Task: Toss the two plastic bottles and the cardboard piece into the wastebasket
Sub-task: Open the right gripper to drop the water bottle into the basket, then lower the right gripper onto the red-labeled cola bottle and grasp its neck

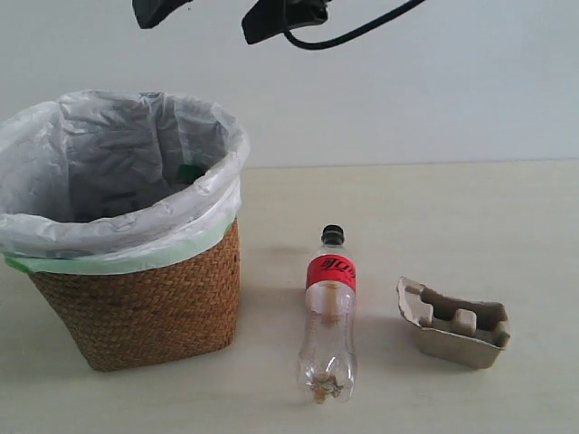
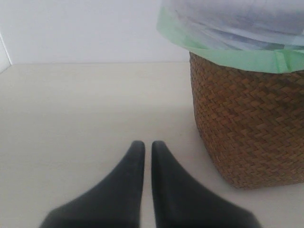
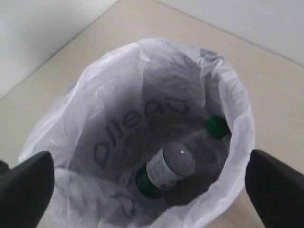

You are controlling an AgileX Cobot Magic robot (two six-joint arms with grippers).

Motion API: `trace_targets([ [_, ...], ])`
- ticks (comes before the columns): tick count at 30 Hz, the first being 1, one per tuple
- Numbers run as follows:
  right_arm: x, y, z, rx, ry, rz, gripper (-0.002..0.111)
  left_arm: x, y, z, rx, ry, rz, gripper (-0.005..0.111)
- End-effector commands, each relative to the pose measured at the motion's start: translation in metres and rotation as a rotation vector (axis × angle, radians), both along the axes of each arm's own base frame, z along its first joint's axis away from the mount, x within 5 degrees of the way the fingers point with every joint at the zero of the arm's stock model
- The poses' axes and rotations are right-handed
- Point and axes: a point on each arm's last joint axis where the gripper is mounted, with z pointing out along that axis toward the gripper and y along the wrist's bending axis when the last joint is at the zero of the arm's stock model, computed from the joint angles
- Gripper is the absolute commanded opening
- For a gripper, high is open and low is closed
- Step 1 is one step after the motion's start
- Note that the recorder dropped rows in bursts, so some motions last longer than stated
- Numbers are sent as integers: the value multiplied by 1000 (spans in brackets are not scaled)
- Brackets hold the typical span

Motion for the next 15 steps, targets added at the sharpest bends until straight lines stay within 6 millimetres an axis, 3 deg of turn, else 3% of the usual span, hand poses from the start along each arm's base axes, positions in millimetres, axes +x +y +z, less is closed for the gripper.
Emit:
trace_targets([
  [1,-6,-12,-7,-184,1,40,105,0,-1,0,-6,-8,-7,5],
  [5,13,-43,-17,-443,-9,-313,105,0,-1,0,-6,-8,-7,5],
  [7,16,-48,-22,-478,-3,-383,105,0,-1,0,-6,-8,-7,5],
  [11,21,-48,-56,-543,94,-417,105,0,-1,0,-6,-8,-7,5],
  [12,28,-51,-77,-584,152,-451,105,0,-1,0,-6,-8,-7,5],
  [15,40,-63,-115,-631,282,-517,105,0,-1,0,-6,-8,-7,5],
])
